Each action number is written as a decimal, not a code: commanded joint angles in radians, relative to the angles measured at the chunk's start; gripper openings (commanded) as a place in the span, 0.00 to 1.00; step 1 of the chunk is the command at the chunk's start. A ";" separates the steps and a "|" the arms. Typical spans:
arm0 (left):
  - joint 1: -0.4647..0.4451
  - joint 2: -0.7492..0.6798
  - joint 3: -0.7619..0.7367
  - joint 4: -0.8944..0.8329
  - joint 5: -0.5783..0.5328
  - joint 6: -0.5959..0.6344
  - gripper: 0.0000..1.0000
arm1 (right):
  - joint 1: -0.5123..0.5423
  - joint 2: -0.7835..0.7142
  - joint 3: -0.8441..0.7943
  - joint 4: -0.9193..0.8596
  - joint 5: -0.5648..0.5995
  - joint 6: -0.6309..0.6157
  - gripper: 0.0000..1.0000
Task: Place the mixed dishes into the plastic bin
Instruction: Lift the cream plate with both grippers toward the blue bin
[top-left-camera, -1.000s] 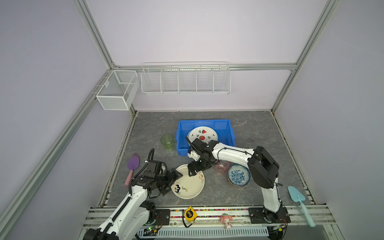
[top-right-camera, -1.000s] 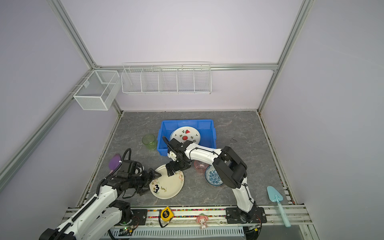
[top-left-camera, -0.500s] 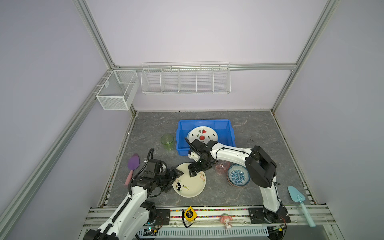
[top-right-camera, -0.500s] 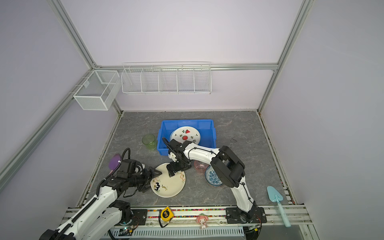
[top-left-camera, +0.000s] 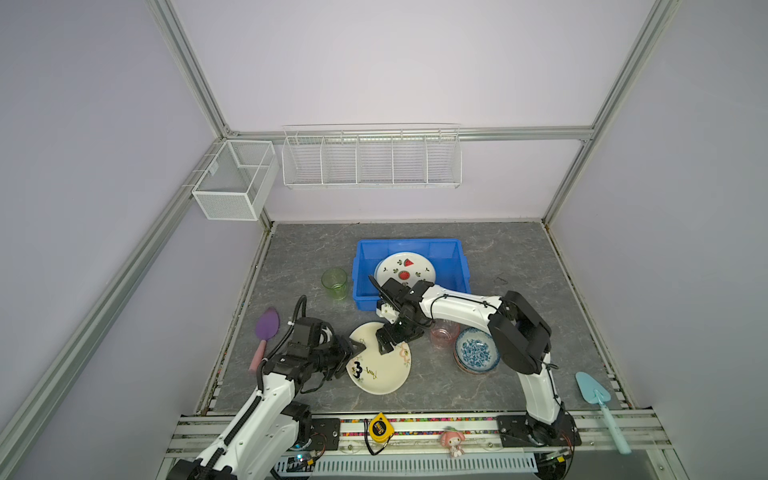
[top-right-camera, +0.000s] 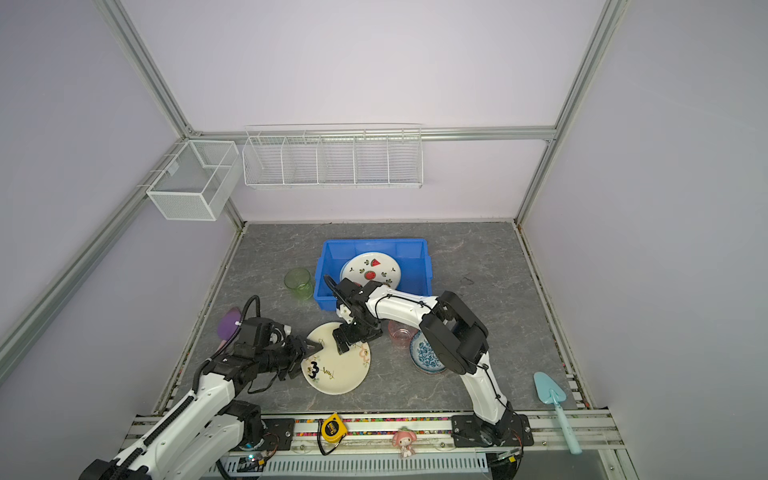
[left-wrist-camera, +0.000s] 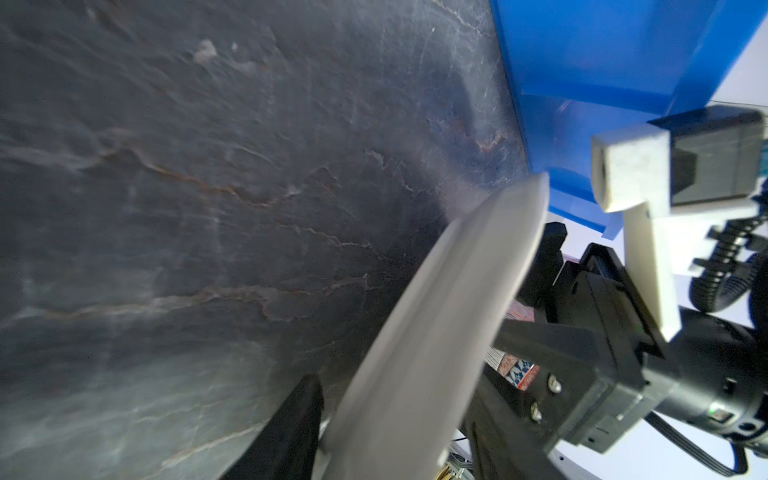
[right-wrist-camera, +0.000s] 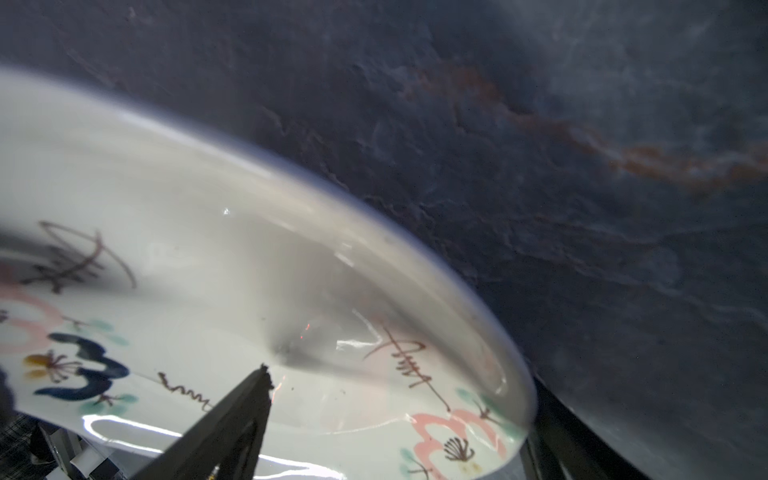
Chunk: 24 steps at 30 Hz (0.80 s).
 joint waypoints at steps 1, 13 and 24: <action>-0.007 -0.014 0.002 0.076 0.039 -0.016 0.50 | 0.007 0.011 0.031 0.018 -0.052 -0.002 0.91; -0.006 -0.021 0.001 0.074 0.040 -0.015 0.28 | -0.011 -0.001 0.040 -0.001 -0.041 -0.014 0.91; -0.007 -0.022 -0.002 0.072 0.036 -0.010 0.06 | -0.017 -0.008 0.063 -0.022 -0.031 -0.024 0.91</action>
